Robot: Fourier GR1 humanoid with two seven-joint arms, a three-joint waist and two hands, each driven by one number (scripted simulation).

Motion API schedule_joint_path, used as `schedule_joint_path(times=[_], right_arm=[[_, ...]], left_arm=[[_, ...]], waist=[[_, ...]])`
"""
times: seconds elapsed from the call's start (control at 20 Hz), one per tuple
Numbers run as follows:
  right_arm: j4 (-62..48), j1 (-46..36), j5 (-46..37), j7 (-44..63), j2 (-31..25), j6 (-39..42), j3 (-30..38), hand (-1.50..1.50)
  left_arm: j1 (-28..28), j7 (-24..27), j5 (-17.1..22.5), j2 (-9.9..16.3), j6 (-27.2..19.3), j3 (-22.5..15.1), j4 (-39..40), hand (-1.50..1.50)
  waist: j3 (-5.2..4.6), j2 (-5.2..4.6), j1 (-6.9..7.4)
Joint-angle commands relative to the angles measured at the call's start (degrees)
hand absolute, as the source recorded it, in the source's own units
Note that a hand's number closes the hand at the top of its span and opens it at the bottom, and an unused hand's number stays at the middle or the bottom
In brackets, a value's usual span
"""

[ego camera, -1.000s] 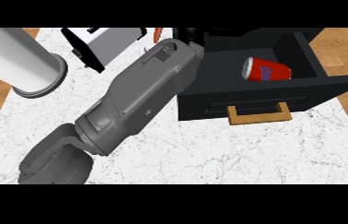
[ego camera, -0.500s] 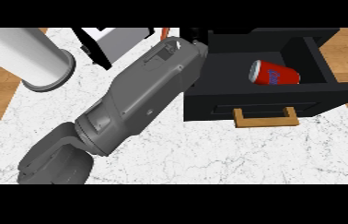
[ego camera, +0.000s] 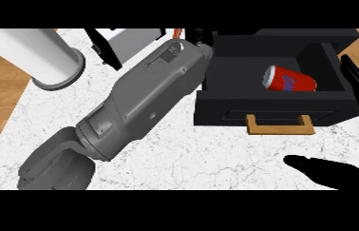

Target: Pick up the can, place it into the drawer and close the drawer

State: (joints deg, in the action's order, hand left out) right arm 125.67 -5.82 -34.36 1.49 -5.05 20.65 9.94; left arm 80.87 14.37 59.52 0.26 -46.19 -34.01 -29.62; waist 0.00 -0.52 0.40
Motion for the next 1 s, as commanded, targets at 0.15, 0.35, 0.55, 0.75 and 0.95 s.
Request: schedule_joint_path(times=[0.15,0.35,0.55,0.75,0.95], right_arm=[[-16.2,-6.9,-16.6,-5.3,-0.1,-9.4,-10.2,-1.50],[-26.4,-15.9,-20.8,-4.4,-2.6,-10.2,-11.0,-1.50],[-37.1,-19.4,-24.9,-9.0,-6.1,-13.7,-10.9,-1.50],[-48.2,-24.2,-30.1,-7.7,-4.0,-20.6,-11.2,-1.50],[-59.0,-32.6,-32.7,-5.2,-2.1,-22.7,-10.8,-1.50]], left_arm=[[-0.8,-2.8,-2.1,0.8,-2.6,0.0,-3.3,-1.50],[-1.6,-3.3,-3.7,2.9,-1.4,0.3,-2.4,-1.50],[-3.3,-6.0,-4.3,5.5,-1.8,0.1,-6.3,-1.50],[-4.4,-9.7,-5.8,10.8,-0.6,-0.8,-9.8,-1.50],[-5.6,-10.0,-7.1,12.3,-0.6,0.5,-10.9,-1.50]], waist=[[0.01,0.51,1.23],[0.00,0.34,0.96],[0.01,0.45,1.79],[0.02,0.48,2.04],[0.01,0.27,1.52]])
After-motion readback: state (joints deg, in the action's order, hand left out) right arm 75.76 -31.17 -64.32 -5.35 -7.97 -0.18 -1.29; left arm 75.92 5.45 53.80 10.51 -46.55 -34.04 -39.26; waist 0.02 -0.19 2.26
